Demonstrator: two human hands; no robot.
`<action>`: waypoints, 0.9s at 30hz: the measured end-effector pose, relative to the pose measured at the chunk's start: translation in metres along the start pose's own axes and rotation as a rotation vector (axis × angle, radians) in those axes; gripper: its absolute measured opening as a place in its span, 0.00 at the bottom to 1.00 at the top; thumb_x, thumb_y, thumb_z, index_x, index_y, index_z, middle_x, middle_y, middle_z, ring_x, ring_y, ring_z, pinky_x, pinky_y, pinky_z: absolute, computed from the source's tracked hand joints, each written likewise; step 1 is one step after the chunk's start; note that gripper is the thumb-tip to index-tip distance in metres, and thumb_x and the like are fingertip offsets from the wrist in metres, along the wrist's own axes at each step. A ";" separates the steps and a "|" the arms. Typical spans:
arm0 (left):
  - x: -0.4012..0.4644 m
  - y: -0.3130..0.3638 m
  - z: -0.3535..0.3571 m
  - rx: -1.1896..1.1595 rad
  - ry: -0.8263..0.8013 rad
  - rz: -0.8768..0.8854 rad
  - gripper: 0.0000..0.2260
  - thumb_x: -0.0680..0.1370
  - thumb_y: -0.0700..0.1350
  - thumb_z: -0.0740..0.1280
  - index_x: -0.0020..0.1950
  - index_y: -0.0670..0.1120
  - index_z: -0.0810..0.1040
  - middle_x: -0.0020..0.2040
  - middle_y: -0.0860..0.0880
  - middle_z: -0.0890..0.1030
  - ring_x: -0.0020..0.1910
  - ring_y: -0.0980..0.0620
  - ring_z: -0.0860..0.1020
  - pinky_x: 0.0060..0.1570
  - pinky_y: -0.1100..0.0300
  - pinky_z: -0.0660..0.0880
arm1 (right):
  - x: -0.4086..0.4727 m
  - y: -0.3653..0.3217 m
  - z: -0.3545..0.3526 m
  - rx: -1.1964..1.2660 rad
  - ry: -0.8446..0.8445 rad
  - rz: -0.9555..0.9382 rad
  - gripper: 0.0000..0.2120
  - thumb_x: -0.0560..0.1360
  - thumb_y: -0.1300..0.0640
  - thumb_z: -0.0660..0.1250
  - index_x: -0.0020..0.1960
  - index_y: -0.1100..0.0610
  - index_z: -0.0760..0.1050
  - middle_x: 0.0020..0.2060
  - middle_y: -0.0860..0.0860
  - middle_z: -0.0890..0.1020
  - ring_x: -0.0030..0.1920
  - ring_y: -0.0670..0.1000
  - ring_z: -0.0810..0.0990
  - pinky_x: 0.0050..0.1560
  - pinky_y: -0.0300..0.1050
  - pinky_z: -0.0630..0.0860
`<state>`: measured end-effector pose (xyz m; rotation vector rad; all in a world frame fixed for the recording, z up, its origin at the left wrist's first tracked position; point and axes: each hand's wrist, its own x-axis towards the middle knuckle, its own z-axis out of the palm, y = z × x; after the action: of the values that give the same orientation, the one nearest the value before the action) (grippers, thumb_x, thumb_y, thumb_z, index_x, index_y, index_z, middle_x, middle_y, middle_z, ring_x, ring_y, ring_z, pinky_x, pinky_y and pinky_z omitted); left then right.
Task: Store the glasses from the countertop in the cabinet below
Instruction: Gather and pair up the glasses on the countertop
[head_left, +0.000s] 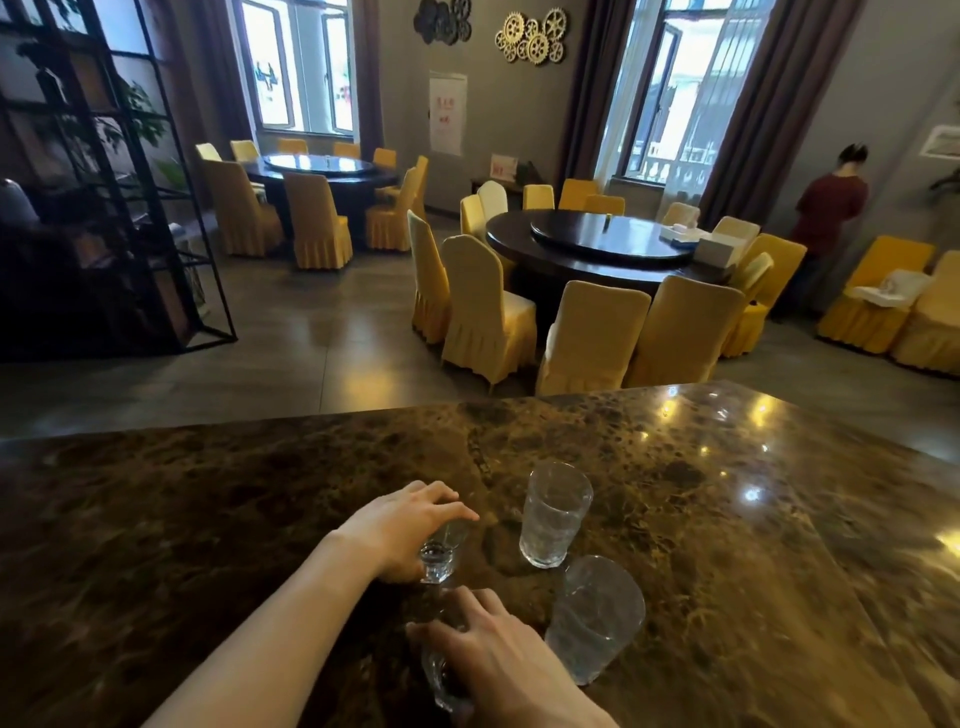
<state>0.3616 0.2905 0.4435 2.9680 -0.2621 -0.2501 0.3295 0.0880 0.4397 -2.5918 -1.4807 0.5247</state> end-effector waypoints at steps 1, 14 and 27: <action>0.002 -0.001 0.000 0.017 -0.002 0.010 0.38 0.74 0.46 0.75 0.76 0.66 0.59 0.78 0.56 0.59 0.75 0.53 0.58 0.72 0.53 0.65 | 0.001 0.000 0.000 0.007 -0.002 0.005 0.38 0.75 0.57 0.73 0.77 0.41 0.58 0.77 0.56 0.58 0.75 0.58 0.58 0.66 0.63 0.72; -0.054 0.008 0.000 0.045 0.052 -0.164 0.36 0.67 0.57 0.79 0.70 0.64 0.66 0.63 0.55 0.72 0.63 0.51 0.71 0.62 0.53 0.72 | -0.034 -0.008 -0.009 -0.046 0.137 0.064 0.34 0.71 0.50 0.76 0.73 0.40 0.66 0.62 0.49 0.69 0.61 0.53 0.69 0.56 0.53 0.78; -0.205 0.163 -0.016 0.032 0.139 -0.395 0.35 0.66 0.62 0.77 0.69 0.64 0.66 0.61 0.57 0.71 0.61 0.54 0.71 0.62 0.54 0.73 | -0.194 0.022 -0.033 -0.103 0.261 -0.035 0.37 0.68 0.46 0.79 0.73 0.39 0.68 0.65 0.48 0.72 0.62 0.51 0.73 0.61 0.50 0.78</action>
<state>0.1392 0.1722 0.5173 3.0249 0.3425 -0.0821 0.2685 -0.0866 0.5113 -2.5832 -1.4963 0.1022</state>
